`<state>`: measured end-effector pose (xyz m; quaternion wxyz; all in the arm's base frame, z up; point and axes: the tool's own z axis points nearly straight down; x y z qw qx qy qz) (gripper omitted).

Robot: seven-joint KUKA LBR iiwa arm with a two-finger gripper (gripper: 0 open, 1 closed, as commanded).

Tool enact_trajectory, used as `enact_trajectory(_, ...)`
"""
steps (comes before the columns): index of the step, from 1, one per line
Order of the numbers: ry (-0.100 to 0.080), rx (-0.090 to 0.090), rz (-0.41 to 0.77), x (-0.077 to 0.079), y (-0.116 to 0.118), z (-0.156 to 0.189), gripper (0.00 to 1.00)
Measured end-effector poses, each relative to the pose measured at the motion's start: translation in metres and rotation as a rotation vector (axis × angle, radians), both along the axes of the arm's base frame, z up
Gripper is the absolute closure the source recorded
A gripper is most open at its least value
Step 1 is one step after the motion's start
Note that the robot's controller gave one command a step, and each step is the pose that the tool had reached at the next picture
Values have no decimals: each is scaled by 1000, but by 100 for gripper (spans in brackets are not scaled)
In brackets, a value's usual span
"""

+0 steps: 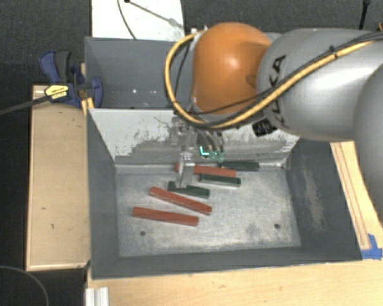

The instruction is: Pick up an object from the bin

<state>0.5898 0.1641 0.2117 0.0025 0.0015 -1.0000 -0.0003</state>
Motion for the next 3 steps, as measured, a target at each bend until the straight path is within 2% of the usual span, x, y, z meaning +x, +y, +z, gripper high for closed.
enact_trajectory(1,0,0,-64,-29,-21,-145,0)
enact_trajectory(2,-11,2,-72,-24,-20,-137,100)
enact_trajectory(3,-16,5,-65,-2,36,-7,100)
